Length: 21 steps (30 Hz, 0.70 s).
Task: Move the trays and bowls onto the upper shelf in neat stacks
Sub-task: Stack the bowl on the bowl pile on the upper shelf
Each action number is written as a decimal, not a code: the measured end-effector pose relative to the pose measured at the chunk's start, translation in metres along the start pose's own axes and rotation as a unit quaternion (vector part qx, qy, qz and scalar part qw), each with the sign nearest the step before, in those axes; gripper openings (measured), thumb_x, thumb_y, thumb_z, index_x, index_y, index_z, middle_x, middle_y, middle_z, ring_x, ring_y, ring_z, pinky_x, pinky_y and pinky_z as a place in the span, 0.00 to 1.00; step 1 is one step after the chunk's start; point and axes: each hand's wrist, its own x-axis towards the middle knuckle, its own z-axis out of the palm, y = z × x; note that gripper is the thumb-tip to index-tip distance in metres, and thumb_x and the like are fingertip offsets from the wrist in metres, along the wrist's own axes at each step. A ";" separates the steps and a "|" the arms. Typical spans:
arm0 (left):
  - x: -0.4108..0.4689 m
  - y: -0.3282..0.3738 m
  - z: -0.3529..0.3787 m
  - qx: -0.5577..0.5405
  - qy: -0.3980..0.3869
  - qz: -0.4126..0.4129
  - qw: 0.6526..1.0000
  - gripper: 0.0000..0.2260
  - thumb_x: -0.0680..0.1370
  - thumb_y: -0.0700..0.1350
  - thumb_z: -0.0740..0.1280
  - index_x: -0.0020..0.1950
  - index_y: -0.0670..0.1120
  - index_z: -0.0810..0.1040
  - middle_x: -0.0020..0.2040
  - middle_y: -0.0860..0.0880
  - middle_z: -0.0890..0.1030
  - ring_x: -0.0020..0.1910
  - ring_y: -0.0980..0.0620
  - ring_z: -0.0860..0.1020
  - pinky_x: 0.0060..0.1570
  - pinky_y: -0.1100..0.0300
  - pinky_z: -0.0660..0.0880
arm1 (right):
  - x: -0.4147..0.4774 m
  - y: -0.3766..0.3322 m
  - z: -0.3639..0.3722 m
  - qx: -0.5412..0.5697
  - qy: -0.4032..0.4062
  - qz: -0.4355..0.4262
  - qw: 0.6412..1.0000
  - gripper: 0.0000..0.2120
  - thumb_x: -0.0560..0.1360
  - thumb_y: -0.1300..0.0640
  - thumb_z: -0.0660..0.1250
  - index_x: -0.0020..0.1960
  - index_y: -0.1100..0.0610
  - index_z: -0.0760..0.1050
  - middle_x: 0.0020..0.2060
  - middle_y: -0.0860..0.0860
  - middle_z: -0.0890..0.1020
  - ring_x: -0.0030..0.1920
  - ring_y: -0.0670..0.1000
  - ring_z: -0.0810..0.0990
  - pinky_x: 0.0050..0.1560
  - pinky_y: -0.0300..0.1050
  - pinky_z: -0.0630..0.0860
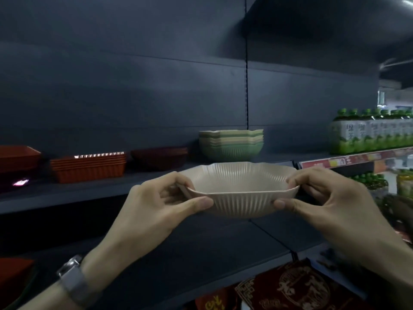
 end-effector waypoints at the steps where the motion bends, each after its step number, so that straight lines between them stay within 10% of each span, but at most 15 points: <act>1: 0.004 0.004 0.000 0.001 0.003 0.015 1.000 0.14 0.70 0.55 0.79 0.49 0.50 0.85 0.46 0.53 0.89 0.49 0.58 0.87 0.53 0.60 0.82 | 0.003 -0.002 -0.005 -0.002 0.008 -0.006 1.000 0.27 0.61 0.26 0.74 0.48 0.46 0.83 0.51 0.44 0.85 0.52 0.52 0.85 0.59 0.65 0.82; 6: 0.034 0.018 0.001 0.017 0.029 0.068 0.997 0.15 0.70 0.56 0.79 0.50 0.49 0.84 0.45 0.54 0.89 0.48 0.58 0.87 0.54 0.53 0.83 | 0.029 -0.004 -0.020 -0.030 0.035 -0.042 0.998 0.21 0.65 0.28 0.75 0.46 0.44 0.82 0.53 0.41 0.84 0.52 0.53 0.85 0.56 0.65 0.82; 15: 0.120 0.013 0.003 0.074 0.072 0.135 0.985 0.16 0.69 0.57 0.81 0.47 0.48 0.85 0.43 0.55 0.88 0.45 0.58 0.86 0.49 0.67 0.78 | 0.106 0.032 -0.007 -0.057 0.074 -0.112 0.989 0.18 0.67 0.37 0.78 0.48 0.50 0.83 0.51 0.42 0.83 0.54 0.43 0.83 0.58 0.51 0.81; 21: 0.193 -0.002 0.000 0.026 0.078 0.134 0.988 0.17 0.67 0.60 0.82 0.47 0.51 0.88 0.43 0.49 0.88 0.45 0.54 0.85 0.59 0.47 0.80 | 0.176 0.055 0.003 -0.054 0.101 -0.123 0.986 0.23 0.66 0.34 0.77 0.49 0.51 0.84 0.49 0.45 0.84 0.49 0.41 0.81 0.54 0.43 0.77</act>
